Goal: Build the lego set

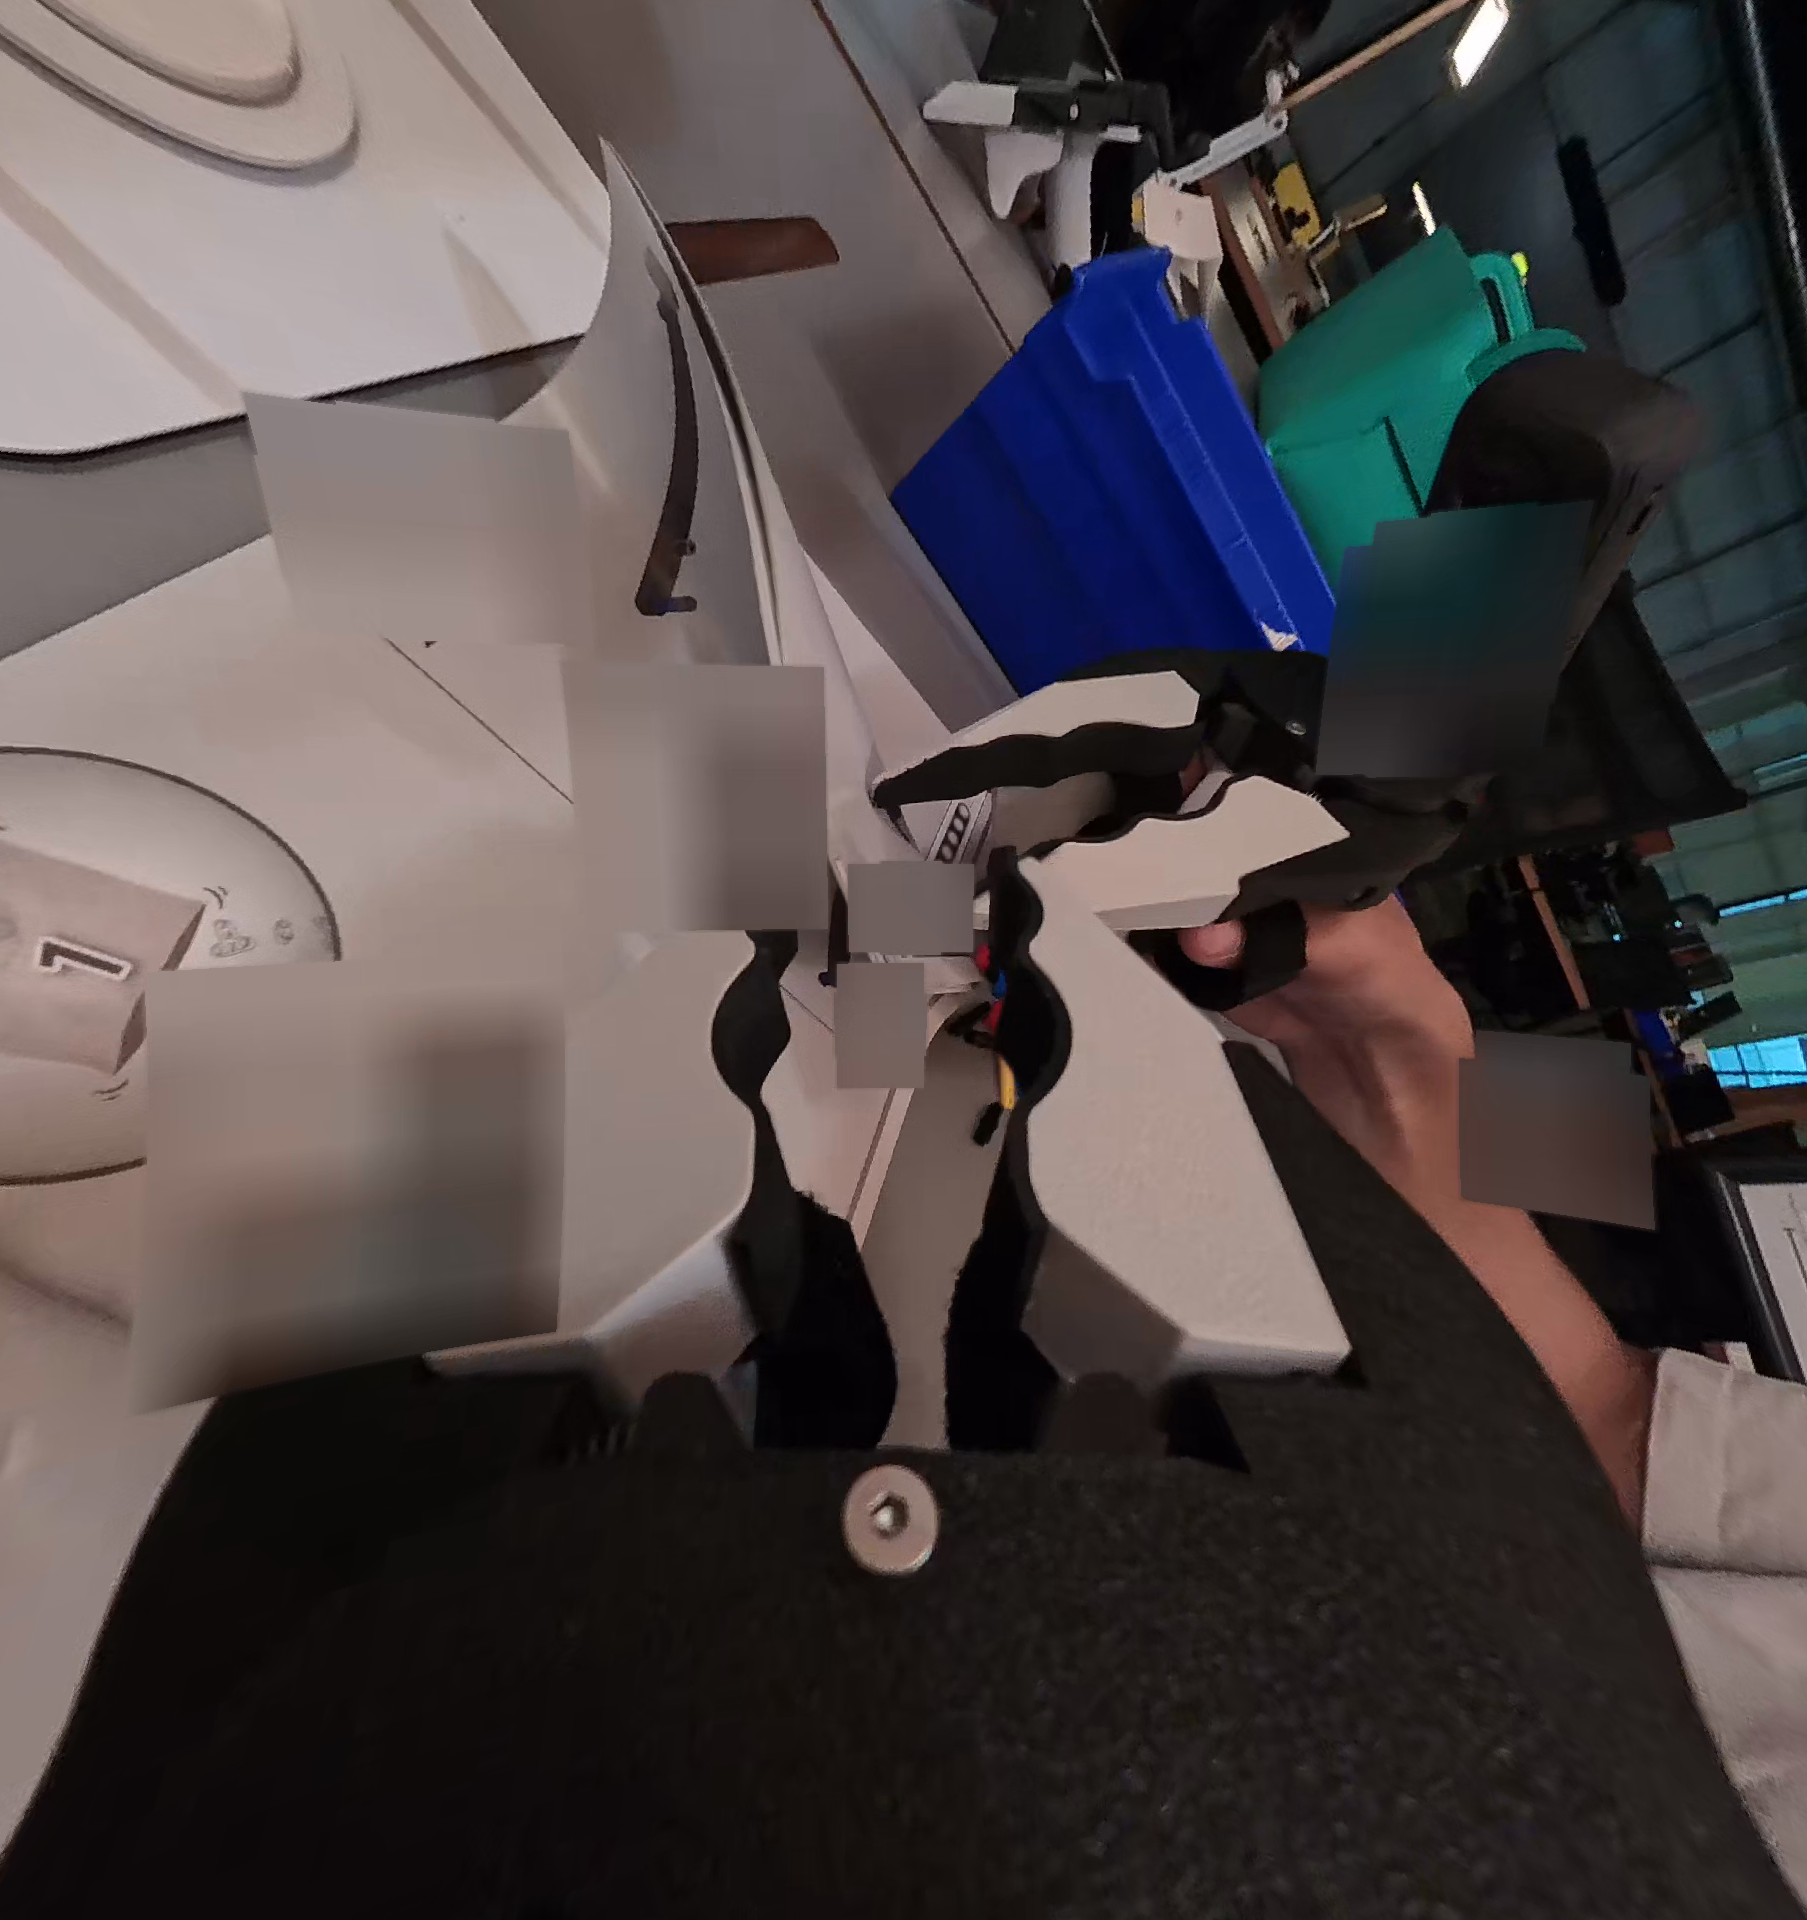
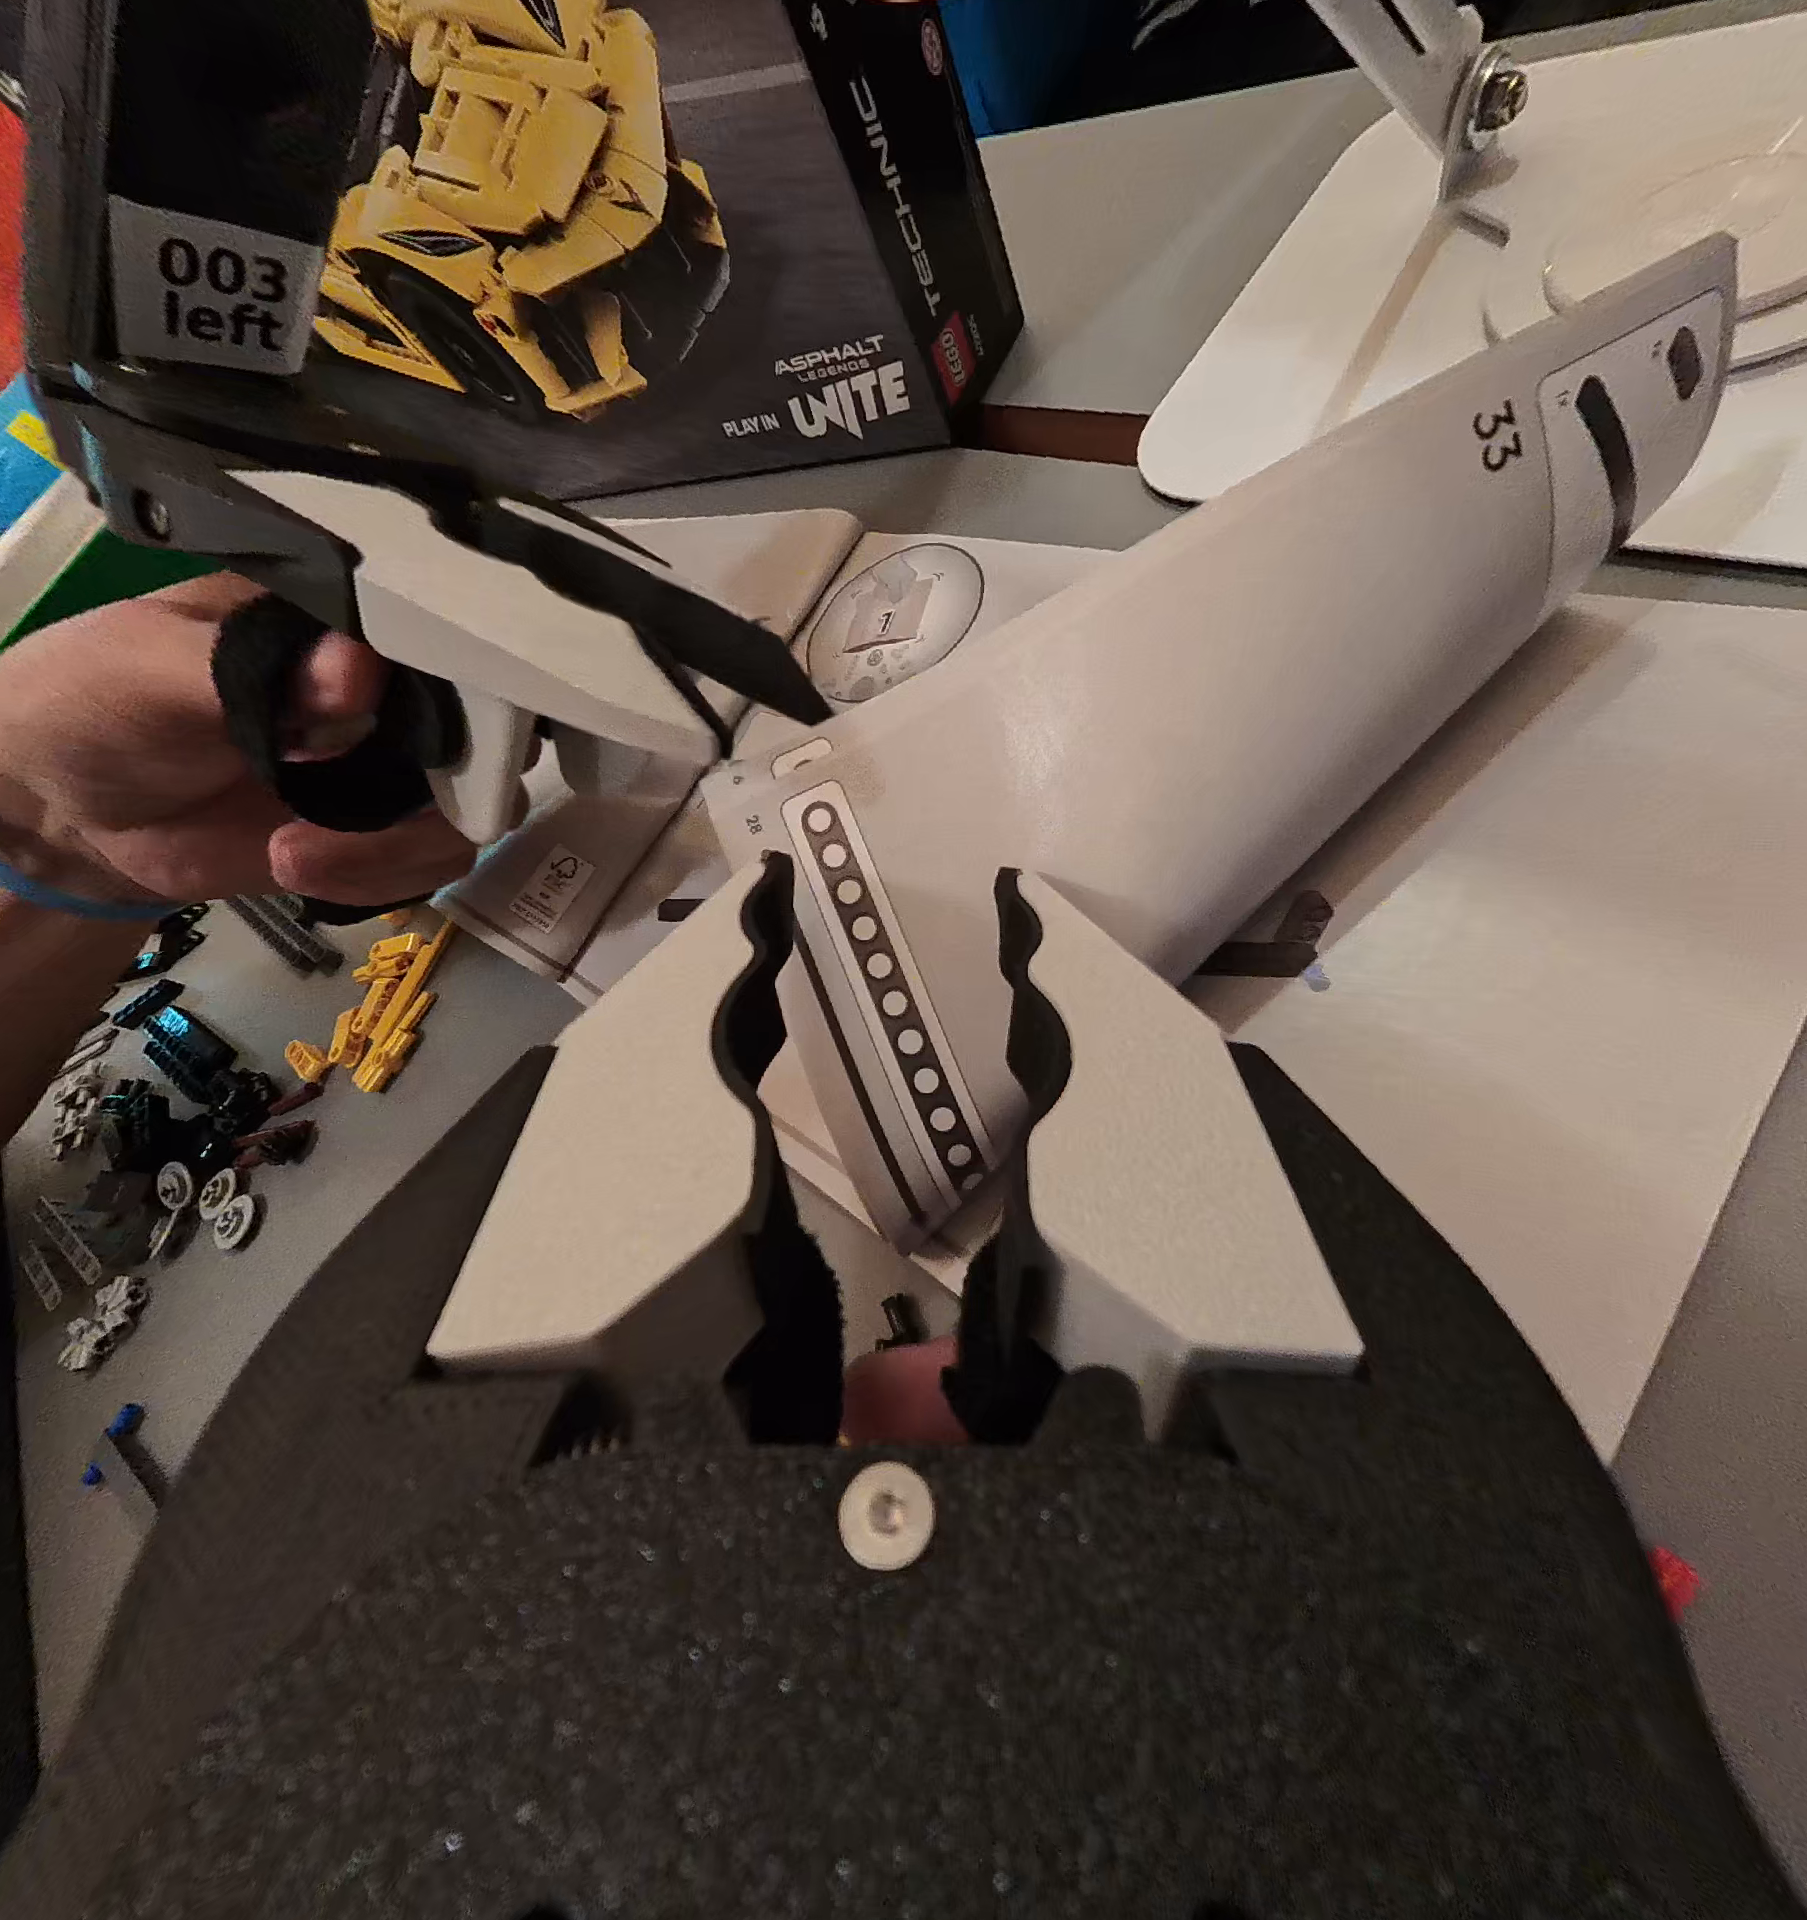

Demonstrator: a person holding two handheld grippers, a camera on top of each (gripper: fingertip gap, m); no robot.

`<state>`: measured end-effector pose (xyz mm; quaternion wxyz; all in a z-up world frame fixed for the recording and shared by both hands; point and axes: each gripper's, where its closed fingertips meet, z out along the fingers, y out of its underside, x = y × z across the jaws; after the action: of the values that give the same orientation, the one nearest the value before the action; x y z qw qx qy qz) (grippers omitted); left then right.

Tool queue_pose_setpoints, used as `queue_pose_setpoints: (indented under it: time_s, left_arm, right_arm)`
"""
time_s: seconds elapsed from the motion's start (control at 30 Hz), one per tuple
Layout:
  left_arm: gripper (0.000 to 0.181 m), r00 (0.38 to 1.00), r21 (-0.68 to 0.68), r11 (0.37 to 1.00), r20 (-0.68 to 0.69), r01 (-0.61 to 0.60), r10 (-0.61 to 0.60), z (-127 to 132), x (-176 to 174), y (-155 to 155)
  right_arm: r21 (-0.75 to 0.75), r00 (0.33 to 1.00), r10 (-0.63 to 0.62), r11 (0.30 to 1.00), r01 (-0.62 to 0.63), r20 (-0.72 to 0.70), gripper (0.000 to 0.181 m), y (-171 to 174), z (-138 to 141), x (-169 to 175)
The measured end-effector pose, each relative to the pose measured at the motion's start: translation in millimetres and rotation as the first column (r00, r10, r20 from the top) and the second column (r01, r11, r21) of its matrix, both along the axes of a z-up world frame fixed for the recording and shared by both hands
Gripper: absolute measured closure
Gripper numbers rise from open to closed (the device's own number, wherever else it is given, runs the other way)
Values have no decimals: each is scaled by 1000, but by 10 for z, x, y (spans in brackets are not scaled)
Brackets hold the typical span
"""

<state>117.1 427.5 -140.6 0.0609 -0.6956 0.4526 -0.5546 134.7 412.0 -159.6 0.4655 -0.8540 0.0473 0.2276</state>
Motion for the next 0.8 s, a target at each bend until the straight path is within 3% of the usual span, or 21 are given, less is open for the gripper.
queue_pose_setpoints:
  time_s: [0.03, 0.27, 0.8]
  left_arm:
    - [148, 1000, 5, 1000, -2, 6, -6, -17, 2, -2]
    - [153, 998, -29, 998, -26, -52, 52, -91, 142, 288]
    - [181, 1000, -76, 997, -2, 6, -6, -130, 175, 144]
  right_arm:
    - [-2, 1000, 5, 1000, -5, 2, 142, -2, -5, -7]
    - [-3, 1000, 22, 1000, -22, 5, 144, -4, -4, -30]
    - [-2, 1000, 20, 1000, -20, 1, 145, -36, 15, -4]
